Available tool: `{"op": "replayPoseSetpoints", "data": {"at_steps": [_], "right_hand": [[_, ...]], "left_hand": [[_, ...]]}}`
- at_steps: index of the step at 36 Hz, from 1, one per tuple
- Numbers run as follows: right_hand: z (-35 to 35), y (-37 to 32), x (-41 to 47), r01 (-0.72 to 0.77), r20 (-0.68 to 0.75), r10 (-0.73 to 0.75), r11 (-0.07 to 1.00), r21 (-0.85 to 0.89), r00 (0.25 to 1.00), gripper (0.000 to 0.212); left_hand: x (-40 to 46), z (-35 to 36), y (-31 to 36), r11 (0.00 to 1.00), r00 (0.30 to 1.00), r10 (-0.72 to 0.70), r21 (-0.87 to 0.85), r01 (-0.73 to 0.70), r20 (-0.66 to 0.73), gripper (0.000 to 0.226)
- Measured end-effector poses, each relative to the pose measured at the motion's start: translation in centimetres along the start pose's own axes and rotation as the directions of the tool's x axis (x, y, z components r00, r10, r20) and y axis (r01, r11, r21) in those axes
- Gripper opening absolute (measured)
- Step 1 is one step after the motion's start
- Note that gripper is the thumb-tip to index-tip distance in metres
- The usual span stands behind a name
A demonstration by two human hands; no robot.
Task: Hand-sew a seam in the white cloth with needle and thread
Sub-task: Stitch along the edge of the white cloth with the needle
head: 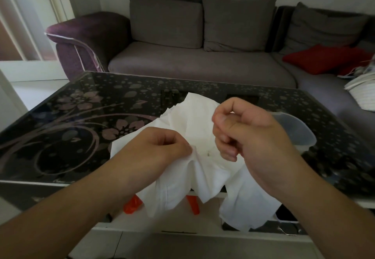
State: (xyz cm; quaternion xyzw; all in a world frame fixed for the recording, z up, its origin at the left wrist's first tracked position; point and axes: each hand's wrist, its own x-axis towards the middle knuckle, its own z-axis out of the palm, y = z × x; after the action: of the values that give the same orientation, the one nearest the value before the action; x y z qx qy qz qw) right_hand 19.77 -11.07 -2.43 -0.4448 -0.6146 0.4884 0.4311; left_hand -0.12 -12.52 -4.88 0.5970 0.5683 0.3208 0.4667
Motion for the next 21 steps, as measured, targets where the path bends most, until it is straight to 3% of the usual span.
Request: {"op": "replayPoseSetpoints", "data": {"at_steps": [4,9,15,21], "right_hand": [[-0.1,0.2,-0.2,0.064,0.023,-0.059,0.903,-0.424,0.998,0.014],[0.0,0.1,-0.3,0.067,0.072,-0.023,0.703,-0.708,0.997,0.018],[0.3,-0.4,-0.4,0.011,0.041,0.048,0.508,-0.861,0.998,0.007],[-0.3,-0.4,-0.3,-0.008,-0.005,0.006,0.551,-0.834,1.000,0.018]], "left_hand": [[0.3,0.1,-0.3,1.000,0.999,0.010,0.027,-0.009,-0.036,0.021],[0.9,0.1,-0.7,0.988,0.993,0.060,0.148,-0.045,-0.102,0.018],[1.0,-0.1,-1.3,0.964,0.985,0.092,0.261,-0.051,-0.148,0.016],[0.7,0.1,-1.2,0.951,0.982,0.127,0.298,-0.080,-0.142,0.016]]}}
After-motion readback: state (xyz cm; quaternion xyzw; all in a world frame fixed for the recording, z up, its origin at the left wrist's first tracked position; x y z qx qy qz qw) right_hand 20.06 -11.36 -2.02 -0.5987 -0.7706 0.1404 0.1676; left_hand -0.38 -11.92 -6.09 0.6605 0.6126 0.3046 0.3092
